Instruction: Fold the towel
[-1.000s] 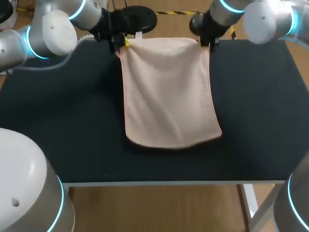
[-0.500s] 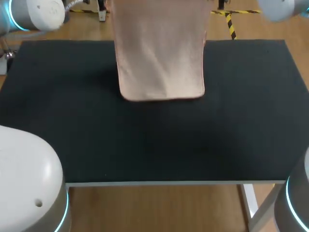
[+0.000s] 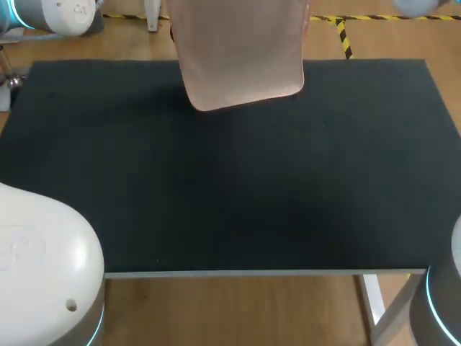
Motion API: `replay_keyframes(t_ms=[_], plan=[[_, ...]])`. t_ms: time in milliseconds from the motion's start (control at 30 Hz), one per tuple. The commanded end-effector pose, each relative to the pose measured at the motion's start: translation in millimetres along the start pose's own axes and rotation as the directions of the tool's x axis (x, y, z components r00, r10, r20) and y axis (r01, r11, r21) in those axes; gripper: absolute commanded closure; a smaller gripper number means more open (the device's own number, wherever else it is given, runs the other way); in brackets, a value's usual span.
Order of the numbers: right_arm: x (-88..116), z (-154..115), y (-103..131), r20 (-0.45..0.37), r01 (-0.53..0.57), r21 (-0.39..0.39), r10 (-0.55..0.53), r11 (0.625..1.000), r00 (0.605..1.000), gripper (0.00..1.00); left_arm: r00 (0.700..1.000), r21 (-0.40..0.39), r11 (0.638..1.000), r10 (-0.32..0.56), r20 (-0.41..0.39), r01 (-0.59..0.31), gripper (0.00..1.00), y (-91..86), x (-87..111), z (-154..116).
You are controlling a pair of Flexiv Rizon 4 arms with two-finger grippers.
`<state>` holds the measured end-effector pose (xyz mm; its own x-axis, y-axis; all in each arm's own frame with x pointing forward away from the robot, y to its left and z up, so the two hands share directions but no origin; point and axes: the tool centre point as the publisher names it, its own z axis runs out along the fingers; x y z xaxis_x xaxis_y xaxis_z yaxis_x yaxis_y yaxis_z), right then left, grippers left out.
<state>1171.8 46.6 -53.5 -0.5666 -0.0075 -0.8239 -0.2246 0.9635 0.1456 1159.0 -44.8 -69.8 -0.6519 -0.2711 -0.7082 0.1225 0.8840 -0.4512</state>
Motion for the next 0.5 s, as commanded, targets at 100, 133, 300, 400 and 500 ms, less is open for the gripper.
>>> replay_keyframes(t_ms=[100, 133, 300, 400, 500], plan=[[15, -16, -5, -0.013, -0.005, -0.012, 0.005, 1.000, 1.000, 1.00, 0.999, 0.009, 1.000, 0.015, -0.031, -0.015, 1.00, 0.0, 16.4, -14], [17, -18, -7, -0.017, -0.007, -0.013, 0.007, 1.000, 1.000, 1.00, 0.999, 0.009, 1.000, 0.015, -0.036, -0.015, 1.00, -0.7, 19.5, -16], [32, -32, -10, -0.043, -0.019, -0.008, 0.018, 1.000, 0.999, 1.00, 0.995, 0.032, 0.999, 0.012, -0.097, -0.009, 1.00, -3.7, 41.2, -28], [46, -43, -9, -0.060, -0.027, -0.014, 0.026, 1.000, 0.998, 1.00, 0.992, 0.035, 0.999, -0.021, -0.128, 0.026, 1.00, -2.6, 54.6, -35], [66, -51, -6, -0.091, -0.041, -0.028, 0.038, 0.999, 0.995, 1.00, 0.988, 0.033, 0.998, -0.046, -0.150, 0.051, 1.00, -2.4, 71.0, -46]])
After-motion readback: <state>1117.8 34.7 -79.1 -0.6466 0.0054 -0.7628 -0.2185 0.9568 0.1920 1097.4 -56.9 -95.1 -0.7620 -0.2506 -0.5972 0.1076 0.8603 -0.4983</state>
